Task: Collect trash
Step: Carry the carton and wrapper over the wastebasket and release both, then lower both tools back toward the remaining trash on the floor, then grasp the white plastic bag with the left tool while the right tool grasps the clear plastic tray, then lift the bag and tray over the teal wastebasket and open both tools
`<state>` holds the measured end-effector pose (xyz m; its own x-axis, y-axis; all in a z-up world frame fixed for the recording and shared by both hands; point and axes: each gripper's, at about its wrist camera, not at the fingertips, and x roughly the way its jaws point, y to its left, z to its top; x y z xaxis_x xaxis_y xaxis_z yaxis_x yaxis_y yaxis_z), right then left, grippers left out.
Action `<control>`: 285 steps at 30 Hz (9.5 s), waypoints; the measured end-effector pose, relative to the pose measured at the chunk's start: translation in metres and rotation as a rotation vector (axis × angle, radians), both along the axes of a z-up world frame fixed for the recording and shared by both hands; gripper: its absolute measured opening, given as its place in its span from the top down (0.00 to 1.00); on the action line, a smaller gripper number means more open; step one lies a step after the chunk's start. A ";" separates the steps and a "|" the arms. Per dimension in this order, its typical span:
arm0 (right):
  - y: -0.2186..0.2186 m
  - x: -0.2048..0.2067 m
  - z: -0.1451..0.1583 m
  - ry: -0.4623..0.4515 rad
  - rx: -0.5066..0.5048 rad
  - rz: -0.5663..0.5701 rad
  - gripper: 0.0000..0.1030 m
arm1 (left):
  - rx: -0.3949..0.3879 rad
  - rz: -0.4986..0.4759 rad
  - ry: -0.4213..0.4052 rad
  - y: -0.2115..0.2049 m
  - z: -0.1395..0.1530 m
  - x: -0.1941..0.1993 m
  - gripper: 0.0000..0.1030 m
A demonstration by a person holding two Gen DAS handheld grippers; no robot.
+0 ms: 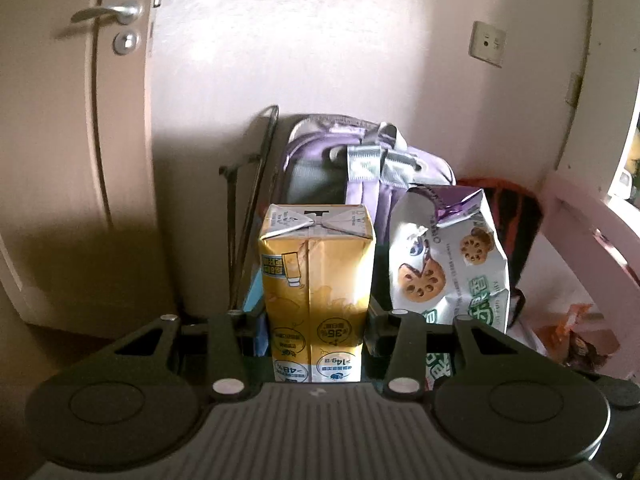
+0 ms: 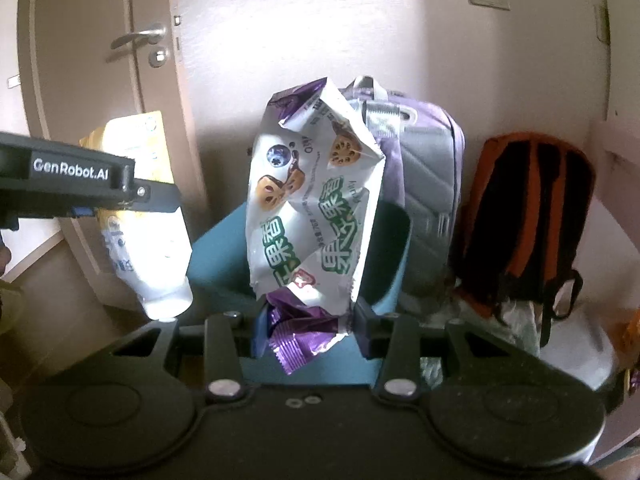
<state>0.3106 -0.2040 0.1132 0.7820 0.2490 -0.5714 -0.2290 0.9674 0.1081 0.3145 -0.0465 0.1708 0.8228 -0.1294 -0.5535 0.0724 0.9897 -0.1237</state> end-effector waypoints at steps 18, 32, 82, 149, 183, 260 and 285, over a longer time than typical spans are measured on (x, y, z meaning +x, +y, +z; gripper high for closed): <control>0.025 0.103 -0.058 0.135 -0.112 0.034 0.59 | 0.088 0.009 0.196 -0.018 -0.081 0.134 0.58; 0.031 0.116 -0.068 0.129 -0.225 0.076 0.55 | 0.176 -0.043 0.233 -0.031 -0.116 0.143 0.41; 0.023 -0.063 -0.078 0.175 -0.078 0.197 0.47 | 0.065 -0.060 0.241 0.047 -0.127 -0.074 0.21; 0.184 -0.014 -0.625 0.980 -0.142 0.255 0.47 | 0.574 -0.470 0.908 0.169 -0.730 -0.064 0.21; 0.183 -0.037 -0.566 0.856 -0.233 0.349 0.98 | 0.273 -0.284 0.838 0.189 -0.647 -0.033 0.83; 0.018 0.067 -0.008 -0.128 0.033 0.106 0.98 | 0.056 -0.053 0.093 -0.015 -0.057 0.081 0.82; 0.000 0.115 -0.063 0.096 0.083 0.038 0.72 | 0.117 -0.113 0.210 -0.024 -0.123 0.115 0.65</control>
<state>0.4256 -0.2041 0.0502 0.7137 0.3270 -0.6195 -0.2505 0.9450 0.2103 0.4293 -0.0709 0.0480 0.6721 -0.1387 -0.7274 0.1680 0.9852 -0.0326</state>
